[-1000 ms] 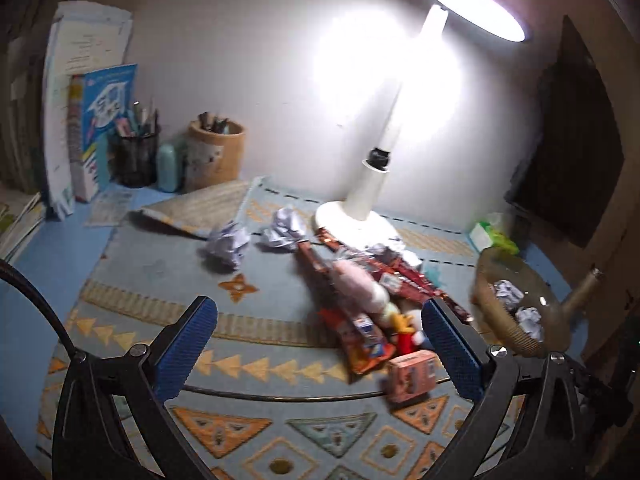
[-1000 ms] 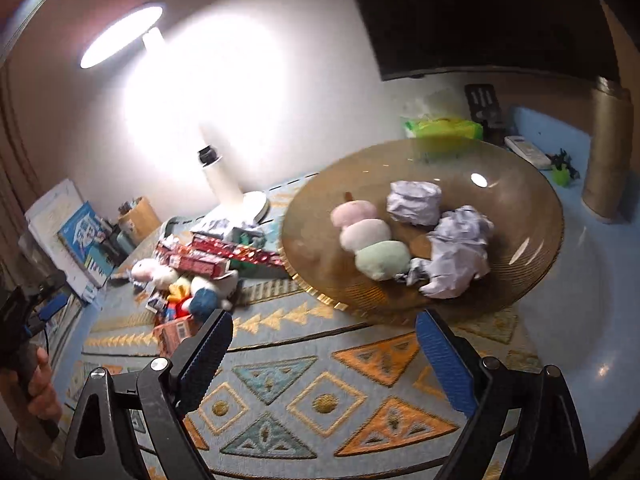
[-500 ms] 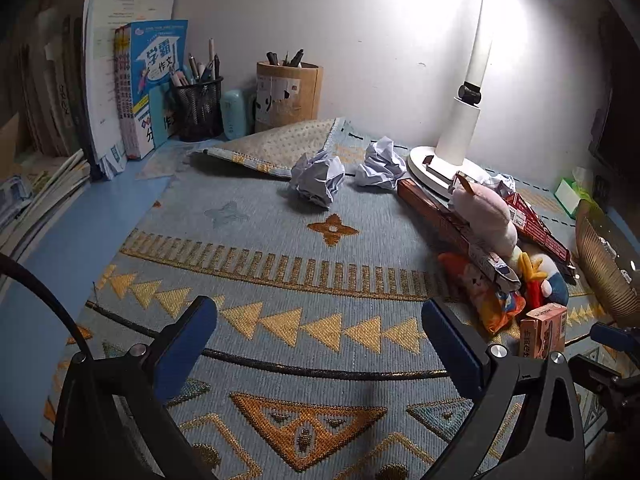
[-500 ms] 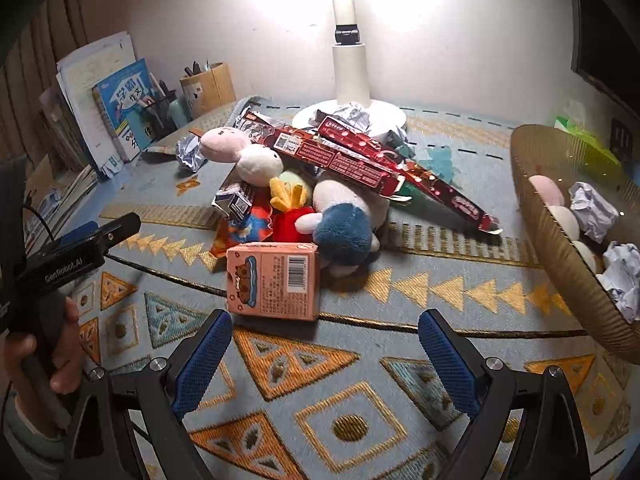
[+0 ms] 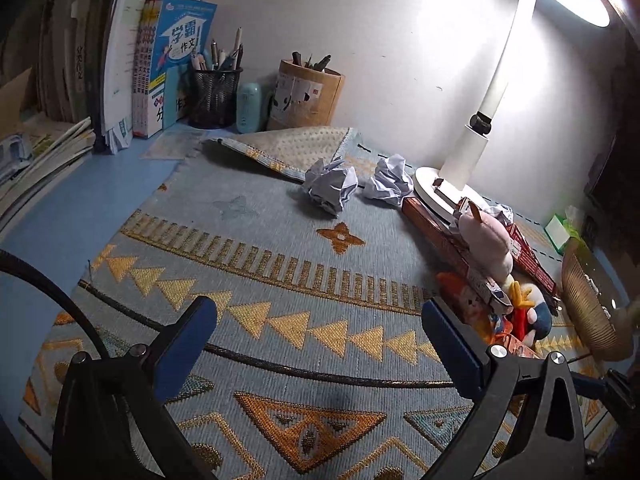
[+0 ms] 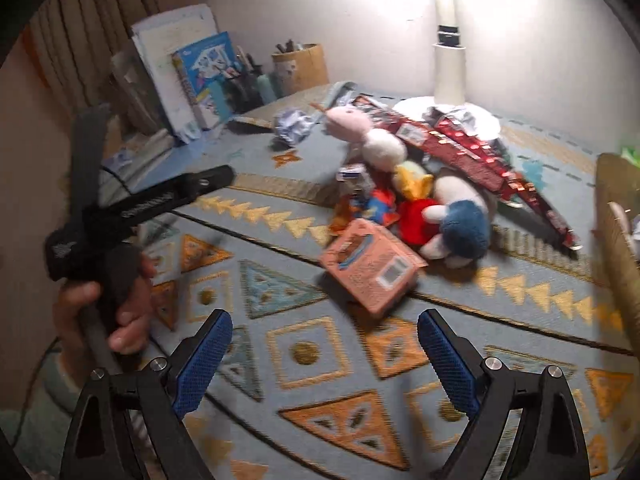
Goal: Organize objects
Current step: 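Move both tools back to the rug, right tool toward the pink snack box, then grasp a crumpled paper ball with the left tool while the right tool grasps the pink snack box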
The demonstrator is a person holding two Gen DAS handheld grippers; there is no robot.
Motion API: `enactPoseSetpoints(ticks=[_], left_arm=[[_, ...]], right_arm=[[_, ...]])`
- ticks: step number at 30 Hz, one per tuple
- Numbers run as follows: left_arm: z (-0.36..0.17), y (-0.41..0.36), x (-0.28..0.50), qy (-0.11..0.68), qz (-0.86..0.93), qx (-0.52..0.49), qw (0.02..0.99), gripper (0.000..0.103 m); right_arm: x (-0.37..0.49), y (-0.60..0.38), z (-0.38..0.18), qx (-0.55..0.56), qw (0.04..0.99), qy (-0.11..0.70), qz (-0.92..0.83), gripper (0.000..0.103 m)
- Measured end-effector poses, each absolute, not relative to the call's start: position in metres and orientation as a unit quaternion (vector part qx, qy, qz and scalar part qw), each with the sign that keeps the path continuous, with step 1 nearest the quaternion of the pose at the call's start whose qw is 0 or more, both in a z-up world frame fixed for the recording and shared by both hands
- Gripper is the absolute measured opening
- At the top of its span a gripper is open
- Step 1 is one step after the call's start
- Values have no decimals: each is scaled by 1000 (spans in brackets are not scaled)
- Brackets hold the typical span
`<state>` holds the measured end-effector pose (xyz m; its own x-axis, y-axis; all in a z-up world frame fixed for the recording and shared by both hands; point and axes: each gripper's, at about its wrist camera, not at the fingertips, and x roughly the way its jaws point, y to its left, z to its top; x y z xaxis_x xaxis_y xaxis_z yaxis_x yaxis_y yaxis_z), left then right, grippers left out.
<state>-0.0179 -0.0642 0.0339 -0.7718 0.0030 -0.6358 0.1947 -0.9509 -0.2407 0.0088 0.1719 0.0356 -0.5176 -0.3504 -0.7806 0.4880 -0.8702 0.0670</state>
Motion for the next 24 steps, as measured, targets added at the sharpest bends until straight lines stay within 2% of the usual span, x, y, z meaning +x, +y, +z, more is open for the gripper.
enactPoseSetpoints(ticks=[2,4,5,6,10,12,15,18,21,24], left_arm=[[34,-64,-19,147,-929,336,50,102],[33,-63,-19,146,-929,337,50,102],[33,-64,-19,146,-929,337,48,102],[33,-63,-19,146,-928,339,47,102],[29,-61,-24,145,-923,356,33,102],[24,-59,-32,140,-914,381,16,102],[17,-55,-41,134,-900,414,-12,102],[18,-56,-48,134,-896,422,-20,102],[34,-65,-69,120,-900,419,-4,102],[52,-68,-105,64,-911,406,15,102]], right_arm=[[-8,175,32,433,242,83,-864,94],[-23,170,26,440,266,87,-853,88],[-28,167,23,443,277,97,-847,72],[-31,160,20,442,283,112,-844,65],[-37,142,10,432,289,163,-839,65],[-39,142,7,428,295,163,-838,66],[-46,141,6,439,307,152,-831,75],[-41,138,5,434,308,163,-831,75],[-29,138,7,424,333,173,-824,62],[-19,136,8,411,350,184,-821,52]])
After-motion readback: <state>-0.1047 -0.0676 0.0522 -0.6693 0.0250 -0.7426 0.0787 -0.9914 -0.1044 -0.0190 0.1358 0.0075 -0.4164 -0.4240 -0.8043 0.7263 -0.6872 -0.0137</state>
